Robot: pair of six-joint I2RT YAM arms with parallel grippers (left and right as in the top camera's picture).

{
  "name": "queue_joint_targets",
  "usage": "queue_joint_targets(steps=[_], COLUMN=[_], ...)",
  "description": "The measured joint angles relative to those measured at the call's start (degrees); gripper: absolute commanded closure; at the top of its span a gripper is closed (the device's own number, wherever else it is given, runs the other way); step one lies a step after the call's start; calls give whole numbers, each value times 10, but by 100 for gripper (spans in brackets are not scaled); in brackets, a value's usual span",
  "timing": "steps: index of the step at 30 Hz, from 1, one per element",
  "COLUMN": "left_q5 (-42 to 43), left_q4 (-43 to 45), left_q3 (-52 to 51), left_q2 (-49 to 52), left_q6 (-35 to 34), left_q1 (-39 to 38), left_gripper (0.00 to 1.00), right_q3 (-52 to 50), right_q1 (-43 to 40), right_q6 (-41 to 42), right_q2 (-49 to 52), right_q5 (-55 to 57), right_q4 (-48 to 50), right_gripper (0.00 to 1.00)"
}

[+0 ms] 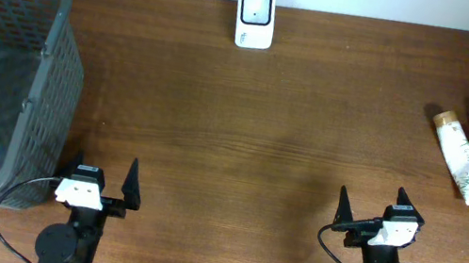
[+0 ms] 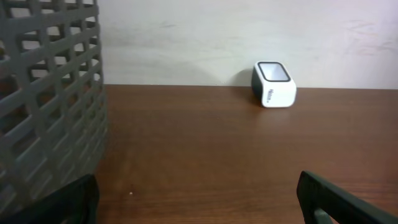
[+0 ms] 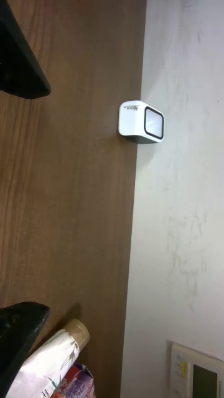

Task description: Scan the item barcode

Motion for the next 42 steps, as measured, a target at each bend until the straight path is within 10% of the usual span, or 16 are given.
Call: queue_joint_targets(steps=[42], left_q5=[-42], left_q4=[-3], left_q3=[0], left_q2=[0], left_q6=[3], left_q1=[0], left_gripper=[1], right_q3=[0], right_q1=[0], right_q6=[0], right_q2=[0], right_q5=[0], right_q4=[0], right_gripper=[1])
